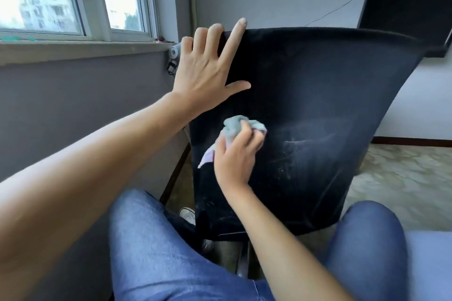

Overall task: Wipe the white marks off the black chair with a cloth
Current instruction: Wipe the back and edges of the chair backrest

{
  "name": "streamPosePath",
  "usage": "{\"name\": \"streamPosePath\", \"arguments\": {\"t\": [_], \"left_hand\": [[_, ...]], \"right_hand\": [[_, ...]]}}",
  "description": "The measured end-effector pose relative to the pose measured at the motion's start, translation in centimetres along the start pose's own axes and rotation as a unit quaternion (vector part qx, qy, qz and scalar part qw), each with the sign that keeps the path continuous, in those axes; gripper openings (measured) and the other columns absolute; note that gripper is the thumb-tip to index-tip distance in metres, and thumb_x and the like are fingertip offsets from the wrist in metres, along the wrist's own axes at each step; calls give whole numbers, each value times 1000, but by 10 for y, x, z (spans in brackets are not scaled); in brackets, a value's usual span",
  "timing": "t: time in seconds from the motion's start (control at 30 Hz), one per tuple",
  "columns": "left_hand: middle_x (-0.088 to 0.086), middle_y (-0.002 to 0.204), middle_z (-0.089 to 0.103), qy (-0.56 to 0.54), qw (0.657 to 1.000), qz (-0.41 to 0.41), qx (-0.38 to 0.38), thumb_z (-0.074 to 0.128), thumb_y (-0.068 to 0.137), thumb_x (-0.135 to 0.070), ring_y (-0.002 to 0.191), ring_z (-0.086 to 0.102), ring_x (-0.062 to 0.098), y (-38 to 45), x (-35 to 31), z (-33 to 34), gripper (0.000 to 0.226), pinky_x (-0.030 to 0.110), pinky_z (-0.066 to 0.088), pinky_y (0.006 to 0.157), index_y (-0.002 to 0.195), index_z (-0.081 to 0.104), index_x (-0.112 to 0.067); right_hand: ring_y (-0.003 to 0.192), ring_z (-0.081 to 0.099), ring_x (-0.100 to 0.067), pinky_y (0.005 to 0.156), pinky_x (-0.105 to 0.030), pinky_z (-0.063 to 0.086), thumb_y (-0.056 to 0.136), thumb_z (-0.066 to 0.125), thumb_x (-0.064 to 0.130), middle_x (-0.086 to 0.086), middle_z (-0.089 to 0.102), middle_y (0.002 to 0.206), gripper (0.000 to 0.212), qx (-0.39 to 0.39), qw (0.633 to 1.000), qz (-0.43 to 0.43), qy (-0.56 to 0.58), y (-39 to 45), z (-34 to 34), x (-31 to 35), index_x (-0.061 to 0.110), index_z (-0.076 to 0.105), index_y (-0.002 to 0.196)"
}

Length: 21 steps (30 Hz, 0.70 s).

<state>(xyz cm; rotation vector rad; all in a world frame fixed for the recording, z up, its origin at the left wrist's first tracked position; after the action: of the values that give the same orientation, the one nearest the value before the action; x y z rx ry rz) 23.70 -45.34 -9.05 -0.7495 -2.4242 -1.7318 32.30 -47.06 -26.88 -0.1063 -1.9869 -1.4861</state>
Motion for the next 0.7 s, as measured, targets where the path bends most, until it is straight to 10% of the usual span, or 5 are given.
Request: {"name": "streamPosePath", "arguments": {"t": [0.17,0.43,0.7], "left_hand": [[20,138,47,-12,1000,-10,-1,49,86,-84,114,48,41,-3,5,0,106,52,40,95,165,17,-20],[20,139,47,-29,999,-36,-7,56,85,-81,118,47,42,-2,-2,-1,103,52,38,98,163,23,-22],[20,139,47,-19,999,-47,6,58,84,-80,118,48,42,0,-10,-4,103,53,40,97,162,23,-23]], "right_hand": [[110,59,-32,52,-39,58,85,70,37,-9,45,126,58,106,991,-66,-38,-30,23,1,19,40,132],[113,63,-36,79,-31,39,96,63,42,-13,64,129,51,-171,903,388,70,83,-142,-186,9,44,130],[139,37,-36,108,-37,46,86,67,9,-15,32,145,61,-64,969,194,137,22,-47,-78,5,40,141]]}}
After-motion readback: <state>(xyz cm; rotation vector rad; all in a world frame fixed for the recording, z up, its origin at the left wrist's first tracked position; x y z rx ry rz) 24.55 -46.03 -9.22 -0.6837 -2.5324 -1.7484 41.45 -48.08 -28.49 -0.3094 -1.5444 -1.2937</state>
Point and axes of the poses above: each hand's wrist, its own y-axis towards the middle knuckle, its own z-axis out of the palm, x = y × z, the point moved 8 cm from there along y, towards the middle knuckle
